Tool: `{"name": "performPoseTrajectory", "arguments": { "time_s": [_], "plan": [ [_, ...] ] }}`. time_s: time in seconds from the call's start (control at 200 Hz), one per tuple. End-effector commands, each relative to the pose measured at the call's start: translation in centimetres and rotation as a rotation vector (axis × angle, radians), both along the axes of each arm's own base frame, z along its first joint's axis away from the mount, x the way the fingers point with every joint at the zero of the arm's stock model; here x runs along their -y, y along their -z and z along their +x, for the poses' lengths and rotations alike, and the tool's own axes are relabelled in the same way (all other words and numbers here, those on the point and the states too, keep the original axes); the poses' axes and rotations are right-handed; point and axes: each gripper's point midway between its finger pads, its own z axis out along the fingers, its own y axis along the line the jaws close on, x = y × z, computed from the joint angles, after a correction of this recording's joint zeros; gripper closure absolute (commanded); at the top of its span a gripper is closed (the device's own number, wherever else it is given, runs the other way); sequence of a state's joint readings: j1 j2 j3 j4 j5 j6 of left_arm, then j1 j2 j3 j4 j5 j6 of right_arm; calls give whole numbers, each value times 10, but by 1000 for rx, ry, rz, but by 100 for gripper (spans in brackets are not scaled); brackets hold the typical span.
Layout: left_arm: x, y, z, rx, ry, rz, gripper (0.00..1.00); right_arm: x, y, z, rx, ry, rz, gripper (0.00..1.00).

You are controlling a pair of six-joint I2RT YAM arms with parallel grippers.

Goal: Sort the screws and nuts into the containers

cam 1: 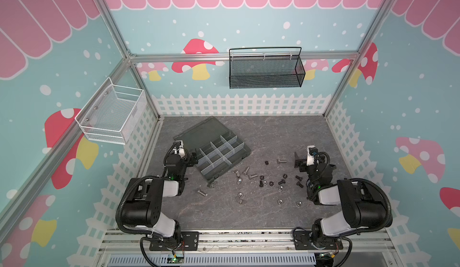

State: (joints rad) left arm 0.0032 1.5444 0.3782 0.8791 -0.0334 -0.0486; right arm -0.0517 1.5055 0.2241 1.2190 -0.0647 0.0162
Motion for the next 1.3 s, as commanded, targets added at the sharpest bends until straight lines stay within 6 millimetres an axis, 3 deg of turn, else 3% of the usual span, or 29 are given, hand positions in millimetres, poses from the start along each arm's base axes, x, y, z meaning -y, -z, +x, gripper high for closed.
{"name": "performPoseTrajectory", "arguments": {
  "time_s": [0.0,0.295,0.37,0.54,0.69,0.86,1.291],
  "plan": [
    [-4,-14,-1,44,-30,9,1,6,-16,10,5,30,-1,2],
    [-4,-46,-24,33,-89,-27,1,23,-24,9,-35,143,27,2],
    [0,-49,-35,28,-112,-67,0,28,-23,9,-66,175,29,2],
    [12,-65,-68,-49,-179,62,0,40,-22,7,-124,255,58,2],
    [17,-80,-100,-38,-216,-84,0,44,-27,5,-146,297,107,2],
    [21,-67,-135,-88,-264,-254,0,44,-27,4,-191,318,166,2],
    [75,-14,-188,-352,-228,-448,0,39,-43,2,-233,314,240,2]
  ]
}}
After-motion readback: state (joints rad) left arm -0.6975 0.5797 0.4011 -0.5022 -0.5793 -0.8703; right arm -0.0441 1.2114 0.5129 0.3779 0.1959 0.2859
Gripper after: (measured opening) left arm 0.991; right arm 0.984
